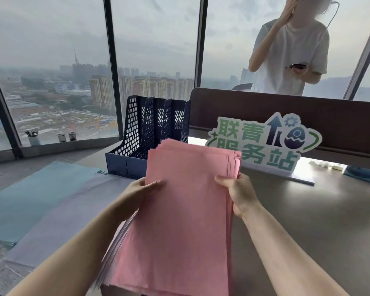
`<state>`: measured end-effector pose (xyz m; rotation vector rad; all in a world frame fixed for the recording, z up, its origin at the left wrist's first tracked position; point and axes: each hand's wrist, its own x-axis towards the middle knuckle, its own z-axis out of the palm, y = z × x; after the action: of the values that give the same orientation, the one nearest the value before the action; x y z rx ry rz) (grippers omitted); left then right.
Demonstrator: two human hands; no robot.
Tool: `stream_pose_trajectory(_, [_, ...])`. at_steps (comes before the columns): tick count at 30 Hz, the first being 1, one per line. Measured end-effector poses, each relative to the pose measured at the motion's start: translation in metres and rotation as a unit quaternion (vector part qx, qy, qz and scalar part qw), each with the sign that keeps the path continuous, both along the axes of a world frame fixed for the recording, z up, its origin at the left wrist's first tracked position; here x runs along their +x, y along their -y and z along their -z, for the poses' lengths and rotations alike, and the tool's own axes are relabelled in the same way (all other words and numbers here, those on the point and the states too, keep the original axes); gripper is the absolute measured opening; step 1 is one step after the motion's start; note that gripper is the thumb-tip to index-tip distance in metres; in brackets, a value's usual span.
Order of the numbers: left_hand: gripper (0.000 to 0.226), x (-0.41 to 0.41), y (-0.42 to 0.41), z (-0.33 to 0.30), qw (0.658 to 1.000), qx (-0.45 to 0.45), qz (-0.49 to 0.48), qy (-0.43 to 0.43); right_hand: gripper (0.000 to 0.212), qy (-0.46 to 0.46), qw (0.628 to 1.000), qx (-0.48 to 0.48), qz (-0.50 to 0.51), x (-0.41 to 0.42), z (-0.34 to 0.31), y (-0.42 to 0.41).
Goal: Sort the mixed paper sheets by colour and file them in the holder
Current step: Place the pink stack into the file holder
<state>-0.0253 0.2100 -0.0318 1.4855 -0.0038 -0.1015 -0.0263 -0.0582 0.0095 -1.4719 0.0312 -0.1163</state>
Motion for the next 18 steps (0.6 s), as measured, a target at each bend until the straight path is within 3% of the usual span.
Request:
stream_pose_trajectory(3, [0.080, 0.000, 0.021, -0.030, 0.998, -0.049, -0.022, 0.022, 0.020, 0.079, 0.997, -0.012, 0.001, 0.003, -0.035, 0.003])
stream_pose_trajectory(9, [0.012, 0.001, 0.055, -0.116, 0.968, -0.093, -0.137, 0.191, 0.016, 0.259, 0.964, -0.027, 0.052, 0.001, -0.127, 0.010])
stream_pose_trajectory(12, [0.008, 0.001, 0.069, -0.128, 0.948, -0.092, -0.168, 0.255, 0.027, 0.305, 0.950, -0.026, 0.067, -0.001, -0.142, 0.011])
stream_pose_trajectory(14, [0.011, 0.002, 0.074, -0.108, 0.950, -0.072, -0.168, 0.255, 0.043, 0.281, 0.957, -0.045, 0.057, 0.003, -0.119, 0.016])
stream_pose_trajectory(17, [0.022, 0.004, 0.075, -0.054, 0.971, -0.057, -0.131, 0.193, 0.097, 0.187, 0.978, -0.083, 0.049, 0.005, -0.061, 0.025])
stream_pose_trajectory(18, [0.028, 0.005, 0.074, -0.039, 0.975, -0.053, -0.128, 0.173, 0.104, 0.171, 0.980, -0.089, 0.053, 0.002, -0.047, 0.026])
